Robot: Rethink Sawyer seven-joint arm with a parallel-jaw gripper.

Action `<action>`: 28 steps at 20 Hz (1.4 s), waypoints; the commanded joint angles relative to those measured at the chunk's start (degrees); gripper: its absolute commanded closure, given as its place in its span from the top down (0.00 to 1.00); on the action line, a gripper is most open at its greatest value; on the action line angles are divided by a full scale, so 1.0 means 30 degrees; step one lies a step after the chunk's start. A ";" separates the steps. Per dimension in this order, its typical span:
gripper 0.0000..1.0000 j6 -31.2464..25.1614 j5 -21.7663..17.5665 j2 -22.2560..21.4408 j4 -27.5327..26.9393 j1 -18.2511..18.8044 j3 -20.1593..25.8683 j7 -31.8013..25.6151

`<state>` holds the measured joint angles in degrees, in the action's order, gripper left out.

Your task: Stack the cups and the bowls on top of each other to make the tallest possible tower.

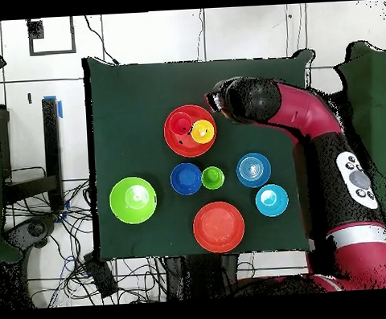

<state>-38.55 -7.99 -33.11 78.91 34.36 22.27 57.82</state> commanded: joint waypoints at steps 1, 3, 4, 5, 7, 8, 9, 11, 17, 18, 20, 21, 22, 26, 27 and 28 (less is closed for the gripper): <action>1.00 -0.2796 -0.1796 0.0439 -0.1923 -0.0542 -0.0355 -0.0625; 1.00 -0.3037 -0.1770 0.0538 -0.2210 -0.0509 -0.0298 -0.0739; 1.00 -0.3381 -0.1808 0.0606 -0.2446 -0.0570 -0.0372 -0.0761; 1.00 -0.3373 -0.1832 0.0643 -0.2576 -0.0568 -0.0314 -0.0846; 1.00 -0.3335 -0.1918 0.0689 -0.2685 -0.0620 -0.0386 -0.0744; 1.00 -0.3218 -0.1946 0.0701 -0.2675 -0.0643 -0.0414 -0.0646; 1.00 -0.3108 -0.1962 0.0690 -0.2599 -0.0661 -0.0454 -0.0524; 1.00 -0.2918 -0.1897 0.0702 -0.2455 -0.0593 -0.0393 -0.0451; 1.00 -0.2889 -0.1759 0.0827 -0.2382 -0.0536 -0.0317 -0.0396; 1.00 -0.2851 -0.1733 0.0815 -0.2304 -0.0527 -0.0322 -0.0340; 1.00 -0.2775 -0.1676 0.0808 -0.2165 -0.0487 -0.0316 -0.0258; 1.00 -0.2737 -0.1646 0.0813 -0.2106 -0.0457 -0.0305 -0.0233; 1.00 -0.2726 -0.1635 0.0831 -0.2100 -0.0479 -0.0314 -0.0184; 1.00 -0.2392 -0.1668 0.0832 -0.1959 -0.0490 -0.0329 -0.0069; 1.00 -0.2228 -0.1704 0.0832 -0.1937 -0.0486 -0.0341 -0.0039; 1.00 -0.2100 -0.1726 0.0861 -0.1953 -0.0460 -0.0322 -0.0068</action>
<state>-42.51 -8.03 -32.65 72.19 34.36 21.91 57.82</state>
